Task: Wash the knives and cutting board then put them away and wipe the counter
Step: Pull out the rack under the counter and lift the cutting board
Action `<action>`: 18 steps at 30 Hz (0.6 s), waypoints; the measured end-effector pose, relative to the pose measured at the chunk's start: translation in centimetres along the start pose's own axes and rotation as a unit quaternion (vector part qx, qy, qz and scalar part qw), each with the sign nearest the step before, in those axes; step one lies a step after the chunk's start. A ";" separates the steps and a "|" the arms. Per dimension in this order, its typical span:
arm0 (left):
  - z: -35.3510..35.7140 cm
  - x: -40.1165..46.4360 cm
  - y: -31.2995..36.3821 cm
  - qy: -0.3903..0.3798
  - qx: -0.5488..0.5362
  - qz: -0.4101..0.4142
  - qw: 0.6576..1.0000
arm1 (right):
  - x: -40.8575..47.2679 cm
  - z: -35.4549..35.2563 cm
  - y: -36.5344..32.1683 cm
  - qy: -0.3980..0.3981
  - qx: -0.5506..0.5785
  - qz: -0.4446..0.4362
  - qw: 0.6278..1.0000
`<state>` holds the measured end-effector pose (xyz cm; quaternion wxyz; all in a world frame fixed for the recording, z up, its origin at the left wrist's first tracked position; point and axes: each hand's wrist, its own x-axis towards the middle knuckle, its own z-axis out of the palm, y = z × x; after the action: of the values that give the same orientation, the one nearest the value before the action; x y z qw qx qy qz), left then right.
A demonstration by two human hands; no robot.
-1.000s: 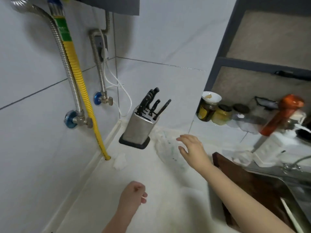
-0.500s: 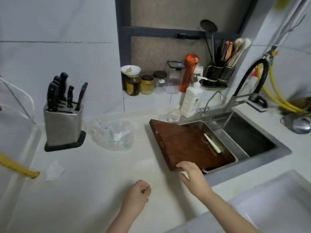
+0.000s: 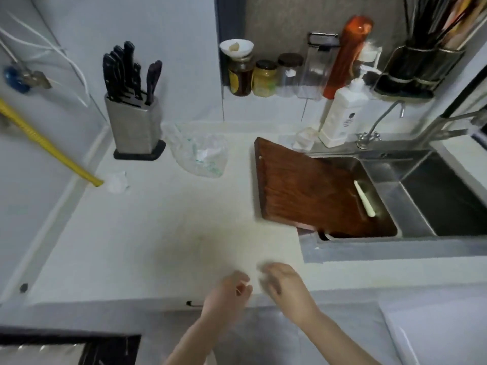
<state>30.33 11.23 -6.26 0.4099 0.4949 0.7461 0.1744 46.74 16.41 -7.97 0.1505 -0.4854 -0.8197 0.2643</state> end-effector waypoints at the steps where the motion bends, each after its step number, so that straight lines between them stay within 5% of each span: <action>1: 0.4 -0.9 -0.6 0.010 0.012 -0.011 1.000 | -0.4 0.7 0.0 -0.001 0.012 -0.022 1.000; 11: -1.5 -5.6 -8.1 0.056 0.052 -0.096 0.992 | -2.1 7.4 -5.0 -0.175 -0.019 -0.108 0.978; 18: -2.6 -5.1 -14.8 0.034 0.105 -0.088 0.990 | -2.5 12.6 -7.9 -0.184 -0.083 -0.094 0.975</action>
<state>20.36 0.50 -12.31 0.3435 0.4614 0.8145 0.0754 35.91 7.49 -13.61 -0.0196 -0.3601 -0.8944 0.2646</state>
